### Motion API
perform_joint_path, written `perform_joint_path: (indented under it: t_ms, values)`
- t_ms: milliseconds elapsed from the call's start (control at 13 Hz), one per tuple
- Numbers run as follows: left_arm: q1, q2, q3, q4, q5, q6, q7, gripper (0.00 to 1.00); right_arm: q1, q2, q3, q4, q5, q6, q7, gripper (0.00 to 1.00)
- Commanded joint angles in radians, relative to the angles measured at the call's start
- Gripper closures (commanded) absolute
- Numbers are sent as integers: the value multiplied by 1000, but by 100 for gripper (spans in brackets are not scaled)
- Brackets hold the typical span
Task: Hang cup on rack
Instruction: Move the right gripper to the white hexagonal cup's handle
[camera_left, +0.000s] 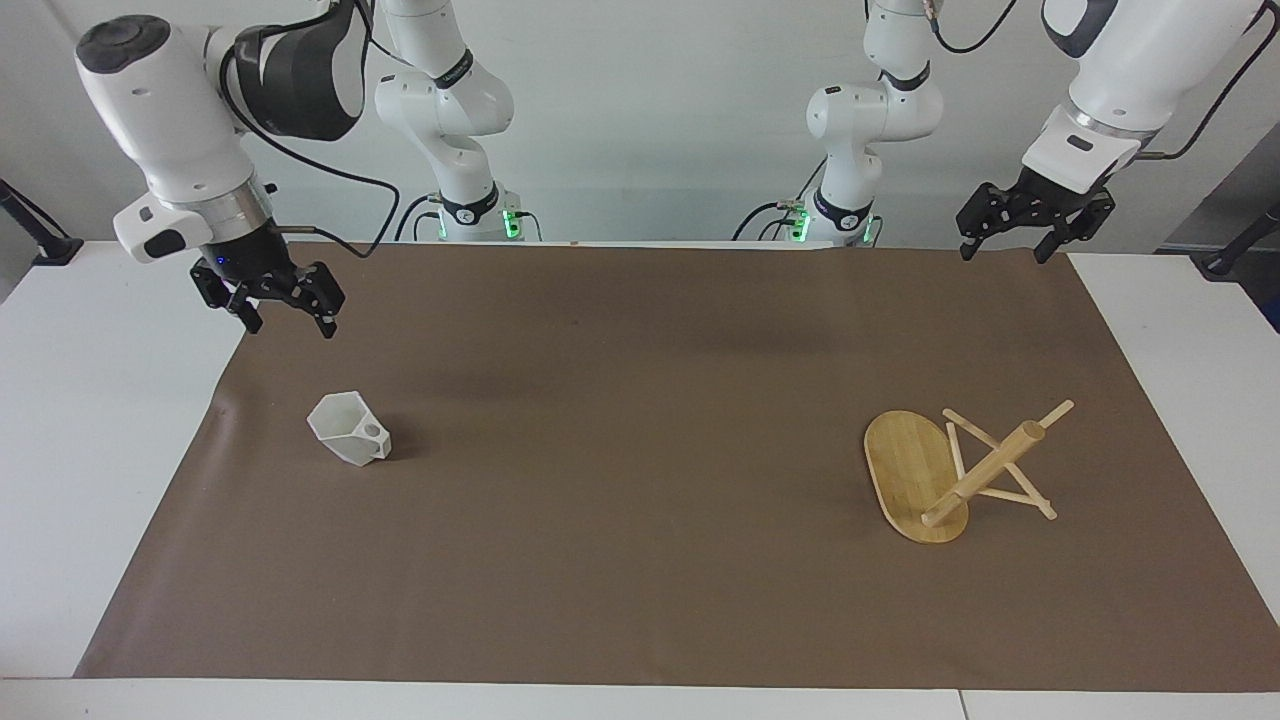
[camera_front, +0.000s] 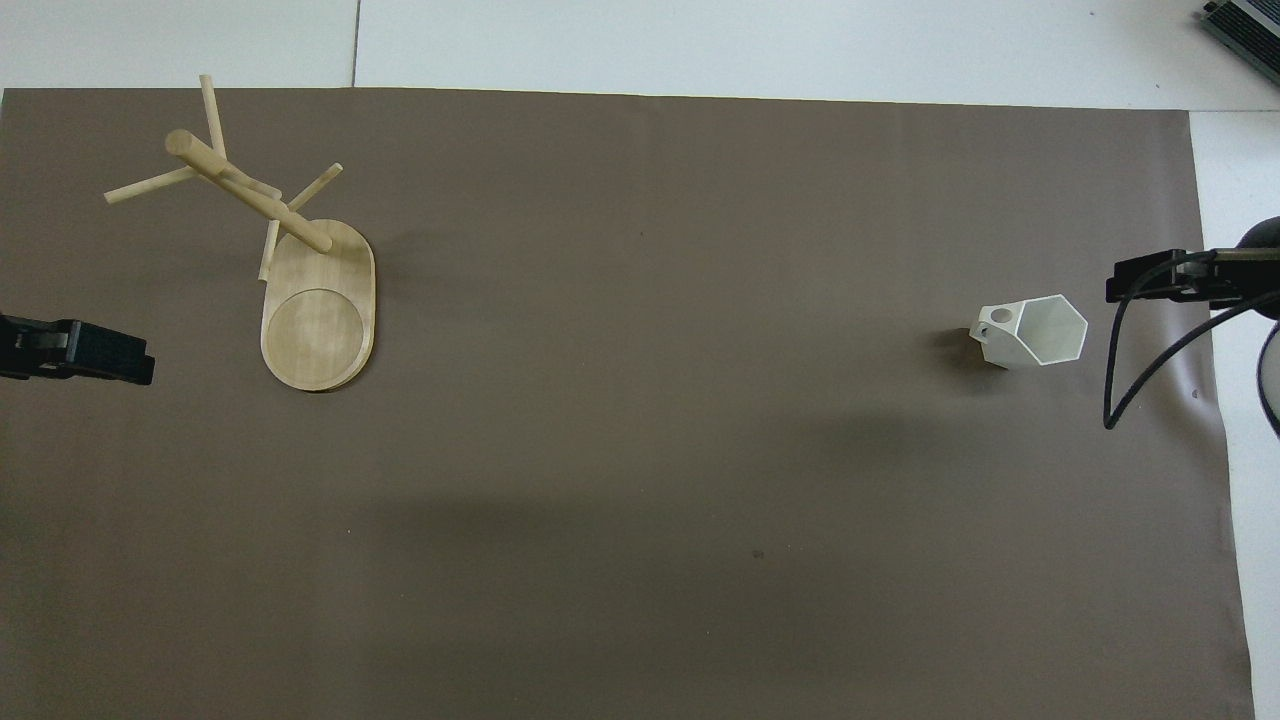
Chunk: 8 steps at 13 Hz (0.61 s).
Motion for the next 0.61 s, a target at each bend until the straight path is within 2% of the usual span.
perform_joint_path:
  t_ms: [0,230,537]
  values:
    - [9,-25,-5,-26,10,1,-9,0,-2,-34,0,-137,5,109,19,0]
    - [9,-25,-5,-26,10,1,-7,0,-5,14,-20,-197,5,212,16,0]
    - [9,-25,-5,-26,10,1,-9,0,-8,39,-29,-234,5,275,12,0]
